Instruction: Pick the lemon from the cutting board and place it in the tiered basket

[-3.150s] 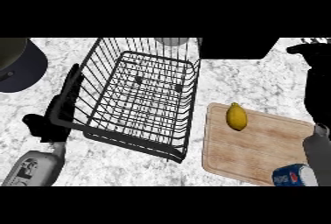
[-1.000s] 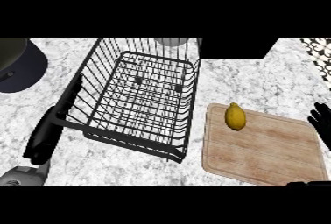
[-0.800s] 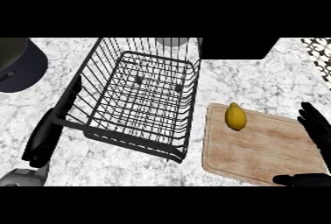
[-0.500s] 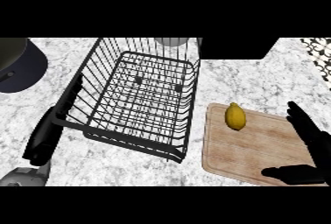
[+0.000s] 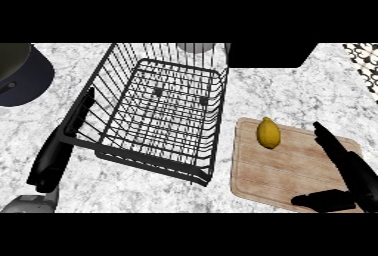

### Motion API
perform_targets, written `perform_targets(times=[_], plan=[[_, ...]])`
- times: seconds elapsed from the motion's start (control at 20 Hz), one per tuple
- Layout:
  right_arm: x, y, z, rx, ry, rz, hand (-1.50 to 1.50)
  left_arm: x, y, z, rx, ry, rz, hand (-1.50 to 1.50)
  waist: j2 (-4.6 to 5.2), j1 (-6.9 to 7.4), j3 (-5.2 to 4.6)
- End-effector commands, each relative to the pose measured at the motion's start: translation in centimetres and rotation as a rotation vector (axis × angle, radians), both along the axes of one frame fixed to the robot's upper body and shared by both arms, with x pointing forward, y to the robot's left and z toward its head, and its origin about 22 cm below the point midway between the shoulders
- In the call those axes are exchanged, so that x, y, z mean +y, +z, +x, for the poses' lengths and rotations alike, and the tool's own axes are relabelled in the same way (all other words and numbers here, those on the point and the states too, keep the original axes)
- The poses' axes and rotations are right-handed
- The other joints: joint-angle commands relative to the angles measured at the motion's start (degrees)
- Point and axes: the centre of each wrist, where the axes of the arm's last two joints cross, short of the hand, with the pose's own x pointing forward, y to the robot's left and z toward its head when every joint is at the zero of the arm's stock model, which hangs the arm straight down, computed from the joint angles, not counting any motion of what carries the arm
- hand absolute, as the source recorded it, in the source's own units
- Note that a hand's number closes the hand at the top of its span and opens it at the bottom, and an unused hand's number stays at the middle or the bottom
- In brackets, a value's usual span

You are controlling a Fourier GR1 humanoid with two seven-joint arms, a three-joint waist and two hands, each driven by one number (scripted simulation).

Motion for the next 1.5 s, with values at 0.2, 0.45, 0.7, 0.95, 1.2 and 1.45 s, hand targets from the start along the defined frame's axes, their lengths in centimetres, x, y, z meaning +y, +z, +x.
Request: perform_targets(times=[0.2,0.45,0.7,0.95,1.2,1.45], plan=[[-0.3,-2.3,0.2,-0.033,-0.146,0.003,-1.5,-0.3,-1.0,0.9,0.002,-0.001,-0.004,0.0,0.02,-0.14,-0.01],[0.0,-4.0,0.6,-0.016,-0.149,0.008,-1.5,1.2,-0.5,0.1,0.005,-0.015,0.003,0.0,0.02,0.04,-0.01],[-0.7,-3.8,0.9,-0.024,-0.131,0.048,-1.5,-0.2,0.4,0.9,0.018,0.003,-0.021,0.0,0.0,-0.08,-0.01],[0.2,-4.8,3.8,0.012,-0.138,0.081,-1.5,-1.3,-0.1,-1.6,-0.006,0.004,-0.012,0.0,-0.02,0.25,0.0],[1.4,-6.1,5.6,-0.002,-0.151,0.062,-1.5,1.3,-0.3,0.6,-0.004,-0.008,0.004,0.0,0.03,0.17,0.0],[4.2,-6.3,5.7,-0.017,-0.139,0.098,-1.5,-0.8,-1.4,0.4,0.009,-0.025,-0.006,0.0,0.0,0.06,-0.01]])
